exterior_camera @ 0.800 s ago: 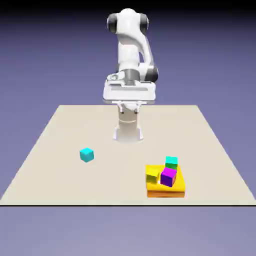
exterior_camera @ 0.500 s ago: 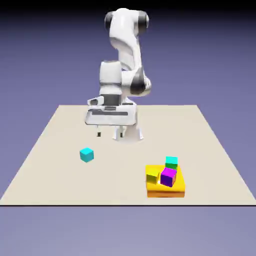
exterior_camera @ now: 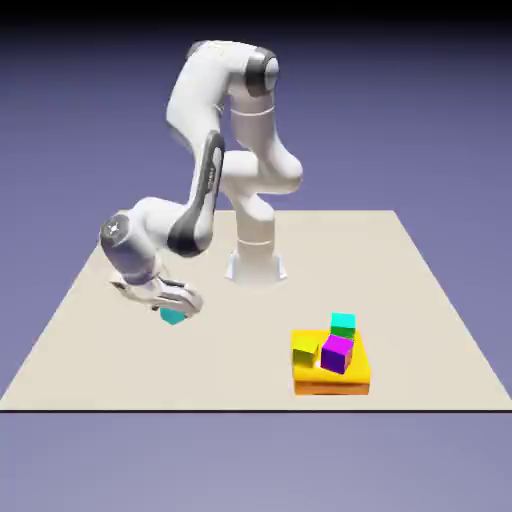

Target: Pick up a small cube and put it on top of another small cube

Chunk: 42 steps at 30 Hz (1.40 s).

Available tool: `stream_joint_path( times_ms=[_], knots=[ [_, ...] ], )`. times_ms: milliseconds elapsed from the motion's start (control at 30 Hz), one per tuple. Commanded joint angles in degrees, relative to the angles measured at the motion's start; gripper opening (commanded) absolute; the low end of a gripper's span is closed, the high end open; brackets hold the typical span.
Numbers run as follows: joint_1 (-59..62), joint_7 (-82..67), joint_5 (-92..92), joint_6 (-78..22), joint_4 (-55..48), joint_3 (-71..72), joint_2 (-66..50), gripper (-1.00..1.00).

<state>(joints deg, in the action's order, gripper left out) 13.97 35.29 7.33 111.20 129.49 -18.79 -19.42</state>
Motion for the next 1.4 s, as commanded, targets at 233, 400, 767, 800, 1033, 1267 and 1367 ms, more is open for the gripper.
stream_joint_path(
  times_ms=[233, 400, 767, 800, 1033, 1267, 1367],
  knots=[
    [4.65, -2.28, 2.33, -19.94, -10.00, -5.97, -16.53, 0.00],
    [5.11, -3.10, 3.69, -18.23, -7.47, -6.24, -20.15, 0.00],
    [-1.75, 1.84, 8.15, -16.54, -14.87, -3.93, -18.12, -1.00],
    [-3.81, 4.04, 9.66, -15.11, -16.23, -1.86, -17.83, -1.00],
    [-18.18, 19.43, 20.29, -5.10, -25.77, 12.68, -15.78, -1.00],
    [-20.32, 30.98, 21.43, -8.39, -31.57, 27.21, -15.66, -1.00],
    [-15.73, 34.20, 17.65, -15.78, -32.38, 33.44, -16.47, -1.00]
  ],
)
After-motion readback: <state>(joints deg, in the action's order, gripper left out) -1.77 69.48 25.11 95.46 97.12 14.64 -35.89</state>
